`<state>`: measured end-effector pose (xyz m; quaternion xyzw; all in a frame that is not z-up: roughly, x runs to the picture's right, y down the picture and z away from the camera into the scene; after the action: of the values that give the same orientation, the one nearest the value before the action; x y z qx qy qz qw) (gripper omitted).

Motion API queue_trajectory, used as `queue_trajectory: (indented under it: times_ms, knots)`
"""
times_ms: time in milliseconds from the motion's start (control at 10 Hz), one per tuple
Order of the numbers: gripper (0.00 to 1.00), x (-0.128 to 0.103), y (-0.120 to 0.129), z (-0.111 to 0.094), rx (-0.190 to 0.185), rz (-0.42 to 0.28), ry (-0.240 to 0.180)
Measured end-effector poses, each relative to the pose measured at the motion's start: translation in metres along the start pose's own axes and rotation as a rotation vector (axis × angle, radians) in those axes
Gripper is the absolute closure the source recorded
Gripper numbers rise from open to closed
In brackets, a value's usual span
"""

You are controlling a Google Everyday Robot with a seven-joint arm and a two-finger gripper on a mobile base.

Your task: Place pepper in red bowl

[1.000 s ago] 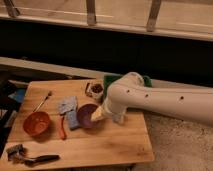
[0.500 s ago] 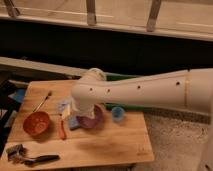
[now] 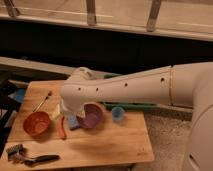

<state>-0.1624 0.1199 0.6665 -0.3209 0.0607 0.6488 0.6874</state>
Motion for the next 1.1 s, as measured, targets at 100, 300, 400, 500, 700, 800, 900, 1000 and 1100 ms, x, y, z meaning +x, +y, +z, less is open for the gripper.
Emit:
queue_trajectory:
  times_ms: [100, 300, 400, 500, 700, 800, 900, 1000, 1100]
  knots:
    - [0.2, 0.0, 0.001, 0.002, -0.005, -0.008, 0.005]
    - [0.2, -0.005, 0.013, 0.019, -0.009, -0.043, 0.023]
    - [0.2, -0.01, 0.024, 0.029, -0.011, -0.061, 0.031]
    - [0.2, -0.013, 0.035, 0.042, -0.014, -0.078, 0.044]
    - [0.2, -0.012, 0.048, 0.066, -0.023, -0.097, 0.074]
    - [0.2, -0.01, 0.048, 0.072, -0.023, -0.099, 0.084]
    - [0.2, -0.006, 0.046, 0.081, -0.02, -0.099, 0.101]
    - [0.2, -0.003, 0.043, 0.091, -0.015, -0.095, 0.117]
    - [0.2, -0.002, 0.039, 0.099, -0.01, -0.091, 0.128]
